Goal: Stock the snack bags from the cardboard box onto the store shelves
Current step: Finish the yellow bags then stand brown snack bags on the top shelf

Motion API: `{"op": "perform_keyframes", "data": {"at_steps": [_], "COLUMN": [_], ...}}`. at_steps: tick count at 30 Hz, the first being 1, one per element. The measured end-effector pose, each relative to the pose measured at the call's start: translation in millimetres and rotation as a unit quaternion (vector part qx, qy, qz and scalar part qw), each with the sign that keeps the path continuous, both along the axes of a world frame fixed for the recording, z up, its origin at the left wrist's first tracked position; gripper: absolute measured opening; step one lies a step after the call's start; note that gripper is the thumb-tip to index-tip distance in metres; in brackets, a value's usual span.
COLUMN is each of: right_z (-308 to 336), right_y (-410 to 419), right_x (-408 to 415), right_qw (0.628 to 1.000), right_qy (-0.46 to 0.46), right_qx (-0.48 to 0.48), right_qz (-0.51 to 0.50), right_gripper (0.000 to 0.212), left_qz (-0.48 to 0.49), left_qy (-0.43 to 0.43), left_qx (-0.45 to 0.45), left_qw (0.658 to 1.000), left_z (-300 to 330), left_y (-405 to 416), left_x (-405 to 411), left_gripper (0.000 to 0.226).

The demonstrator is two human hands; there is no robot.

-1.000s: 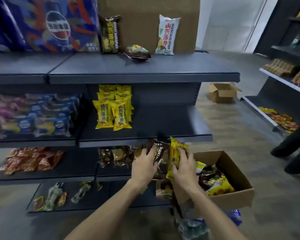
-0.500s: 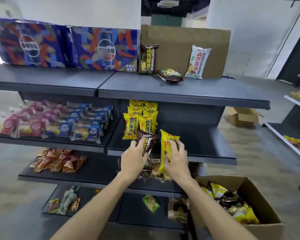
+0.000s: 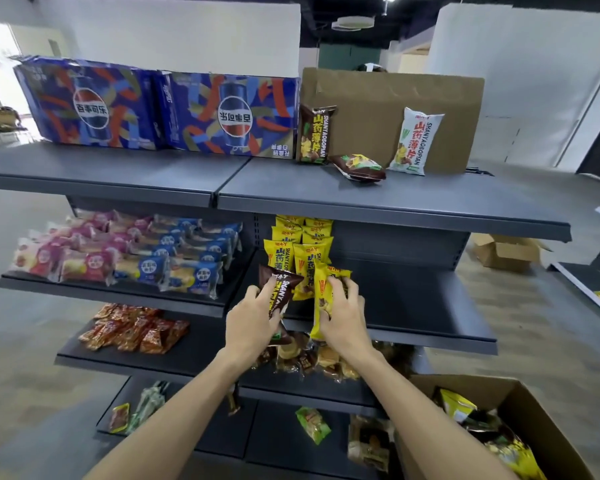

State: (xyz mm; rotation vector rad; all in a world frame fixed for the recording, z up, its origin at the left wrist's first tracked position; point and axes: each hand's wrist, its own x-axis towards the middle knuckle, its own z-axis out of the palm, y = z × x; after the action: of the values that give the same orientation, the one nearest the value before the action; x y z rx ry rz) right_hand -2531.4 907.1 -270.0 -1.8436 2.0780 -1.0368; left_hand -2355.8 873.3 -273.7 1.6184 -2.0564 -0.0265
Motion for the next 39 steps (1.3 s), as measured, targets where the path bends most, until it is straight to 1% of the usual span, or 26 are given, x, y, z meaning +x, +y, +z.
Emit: {"op": "perform_keyframes", "data": {"at_steps": [4, 8, 15, 17, 19, 21, 22, 23, 25, 28, 31, 36, 39], "right_z": [-0.9, -3.4, -31.7, -41.7, -53.5, -65.2, -70.3, -75.1, -86.6, -104.6, -118.4, -118.2, -110.9], "right_y": [-26.7, -62.7, -129.1, -148.0, -167.2, -183.4, -190.4, -196.5, -205.0, -213.2, -219.0, -218.2, -206.0], "right_x": [22.9, 41.0, 57.0, 59.2, 61.1, 65.1, 68.4, 71.8, 79.4, 82.9, 80.8, 92.2, 98.7], "right_qw": [1.0, 0.999, 0.998, 0.999, 0.998, 0.996, 0.996, 0.995, 0.992, 0.986, 0.977, 0.964, 0.956], "right_qy": [0.018, 0.013, -0.006, 0.016, 0.062, 0.083, 0.089, 0.096, 0.114, 0.152, 0.2, 0.236, 0.256], "right_qx": [0.009, 0.019, 0.048, 0.041, 0.027, 0.013, 0.022, 0.033, 0.046, 0.057, 0.038, 0.023, 0.029], "right_qz": [0.02, 0.027, 0.039, 0.03, 0.015, 0.003, -0.003, -0.009, -0.017, -0.036, -0.06, -0.12, -0.143], "right_gripper": [0.066, 0.071, 0.101, 0.097, 0.085, 0.071, 0.066, 0.063, 0.065, 0.077, 0.087, 0.094, 0.091], "left_qz": [0.03, 0.069, 0.102, 0.109, 0.124, 0.139, 0.139, 0.135, 0.119, 0.09, 0.056, -0.007, -0.041], "left_qy": [0.013, 0.011, -0.021, -0.024, -0.009, 0.006, 0.007, 0.008, 0.013, 0.002, -0.006, -0.028, -0.015], "left_qx": [0.008, 0.005, 0.008, 0.028, 0.044, 0.052, 0.055, 0.058, 0.055, 0.051, 0.05, 0.043, 0.041], "left_qw": [0.999, 0.998, 0.995, 0.993, 0.991, 0.989, 0.989, 0.989, 0.991, 0.995, 0.997, 0.999, 0.998], "left_z": [-0.1, 2.8, 0.9, -2.5, -6.0, -11.7, -16.1, -21.3, -32.8, -49.0, -57.9, -60.8, -55.3], "left_y": [-14.0, -34.1, -81.8, -95.4, -106.8, -113.6, -116.4, -119.7, -127.9, -140.7, -153.2, -165.4, -167.5], "left_x": [24.0, 33.4, 39.4, 41.7, 44.1, 47.5, 50.3, 54.0, 64.2, 78.5, 88.1, 102.1, 105.1], "left_gripper": [0.06, 0.06, 0.056, 0.059, 0.059, 0.059, 0.059, 0.06, 0.06, 0.057, 0.058, 0.061, 0.062]}}
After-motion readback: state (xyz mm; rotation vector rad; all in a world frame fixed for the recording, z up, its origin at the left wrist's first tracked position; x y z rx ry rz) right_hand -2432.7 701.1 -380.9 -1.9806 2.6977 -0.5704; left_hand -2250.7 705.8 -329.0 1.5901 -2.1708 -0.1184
